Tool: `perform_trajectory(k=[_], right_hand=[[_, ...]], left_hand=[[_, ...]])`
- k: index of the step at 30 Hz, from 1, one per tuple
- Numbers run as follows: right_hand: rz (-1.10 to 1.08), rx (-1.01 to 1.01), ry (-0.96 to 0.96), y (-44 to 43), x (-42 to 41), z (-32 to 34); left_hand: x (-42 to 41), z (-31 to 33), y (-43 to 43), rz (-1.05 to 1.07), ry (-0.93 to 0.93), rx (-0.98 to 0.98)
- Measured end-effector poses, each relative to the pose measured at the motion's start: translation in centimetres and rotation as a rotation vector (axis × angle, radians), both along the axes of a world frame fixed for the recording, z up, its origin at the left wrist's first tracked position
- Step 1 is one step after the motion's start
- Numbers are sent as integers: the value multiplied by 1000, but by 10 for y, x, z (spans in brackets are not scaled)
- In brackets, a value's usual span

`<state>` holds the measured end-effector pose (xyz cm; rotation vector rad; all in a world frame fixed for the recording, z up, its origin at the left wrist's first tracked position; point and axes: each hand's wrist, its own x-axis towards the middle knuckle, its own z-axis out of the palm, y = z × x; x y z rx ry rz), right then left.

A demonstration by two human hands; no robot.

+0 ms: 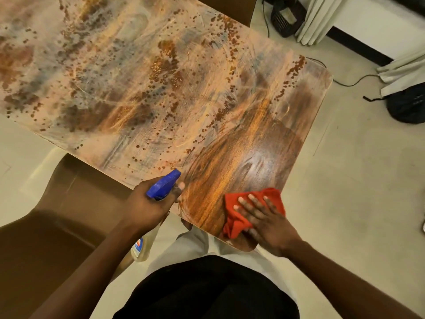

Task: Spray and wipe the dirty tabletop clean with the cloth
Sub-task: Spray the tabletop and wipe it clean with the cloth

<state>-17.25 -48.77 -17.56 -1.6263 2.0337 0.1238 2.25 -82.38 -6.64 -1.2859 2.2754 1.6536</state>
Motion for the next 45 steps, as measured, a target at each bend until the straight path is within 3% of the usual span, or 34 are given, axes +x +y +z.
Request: perform_trajectory(k=[6,9,16,20,23,29,34,41,45], right_hand=[[-579,43,40,-84,-110,7],[-717,51,7,-161,-130,2],[-309,62,-122,-270,-25,0],[-12,14,-140,-245,72,-2],[106,-56,-120,-185,98,-4],[-157,-32,-1,-68,48,2],[-458,22,22,-38,-43,1],[-837,-6,9,-133,-171,-6],[-649,-40,-2,-216,-148,-10]], left_hand=[[3,-1,-10,-4,-9,-48],[6,-2,-16,35,-31,-80],[9,9,-24,139,52,-81],[10,12,-25,126,30,-123],[7,14,-26,112,13,-128],[-6,14,-24,58,-41,-127],[-28,13,-21,83,-55,-151],[-51,35,-16,178,32,-159],[-53,49,-11,214,11,-168]])
